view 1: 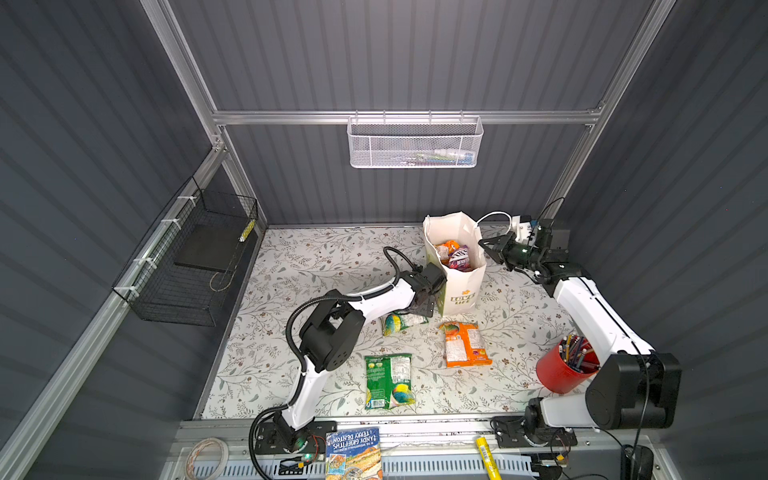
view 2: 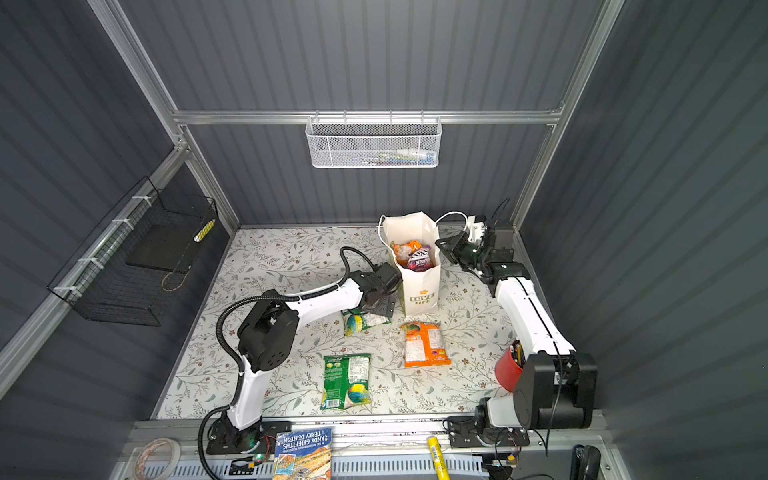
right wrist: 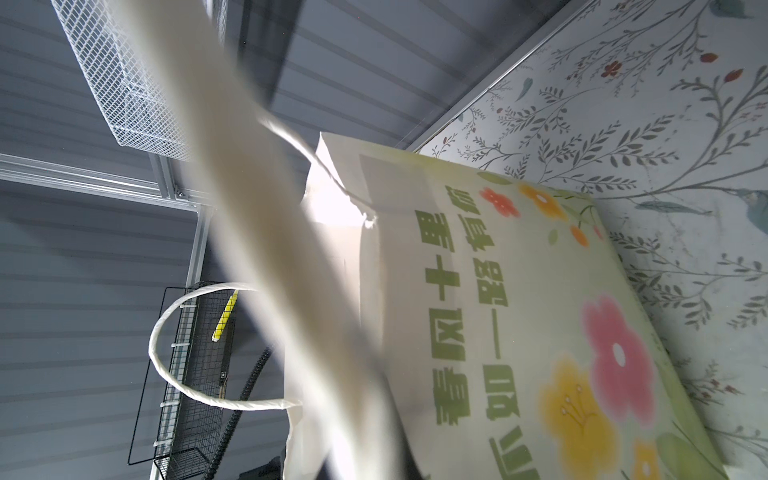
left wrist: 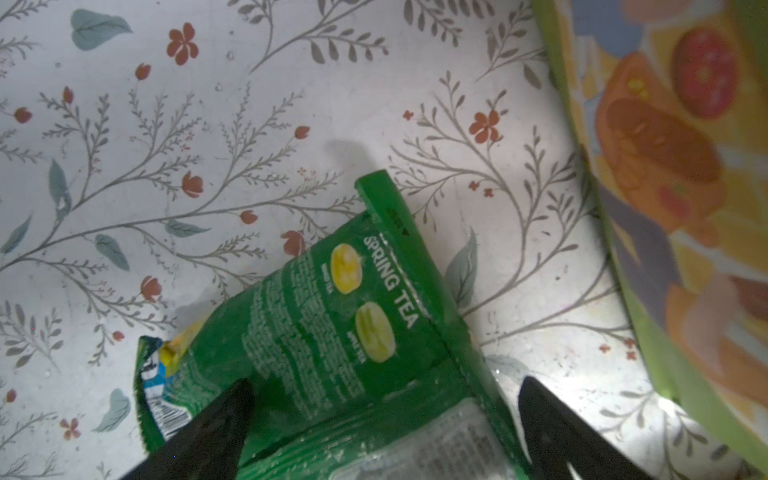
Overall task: Place the snacks into the paper bag
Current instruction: 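Lower the left gripper onto the green spring tea bag and grasp it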
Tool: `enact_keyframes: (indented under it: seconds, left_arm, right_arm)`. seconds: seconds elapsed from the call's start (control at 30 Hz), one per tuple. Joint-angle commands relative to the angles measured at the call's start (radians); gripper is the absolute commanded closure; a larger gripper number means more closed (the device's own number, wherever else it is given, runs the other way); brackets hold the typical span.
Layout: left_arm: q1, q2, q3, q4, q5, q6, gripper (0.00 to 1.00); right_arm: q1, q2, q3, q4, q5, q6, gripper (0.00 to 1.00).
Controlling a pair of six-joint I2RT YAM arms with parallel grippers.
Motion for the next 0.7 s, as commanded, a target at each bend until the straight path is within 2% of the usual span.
enact_keyframes:
  seconds: [0.0, 0.13, 0.27, 0.33, 0.6, 0.67]
  left_arm:
    - [-0.001, 0.047, -0.003, -0.069, -0.039, -0.035, 0.00]
    - [0.000, 0.062, -0.029, -0.062, -0.047, -0.059, 0.01]
    - [-0.001, 0.067, -0.040, -0.062, -0.058, -0.078, 0.11]
    - [-0.002, 0.060, -0.044, -0.063, -0.062, -0.086, 0.18]
    - [-0.018, -0.016, -0.070, -0.065, -0.108, -0.133, 0.61]
    - [-0.023, -0.042, -0.081, -0.055, -0.112, -0.140, 0.65]
  right_arm:
    - [0.002, -0.040, 0.008, 0.093, -0.041, 0.010, 1.00]
    - [0.002, -0.042, 0.007, 0.095, -0.049, 0.013, 1.00]
    - [0.002, -0.046, 0.006, 0.096, -0.046, 0.014, 1.00]
    - [0.002, -0.045, 0.006, 0.099, -0.054, 0.017, 1.00]
    - [0.002, -0.052, 0.004, 0.100, -0.053, 0.017, 1.00]
    - [0.002, -0.052, 0.003, 0.099, -0.051, 0.018, 1.00]
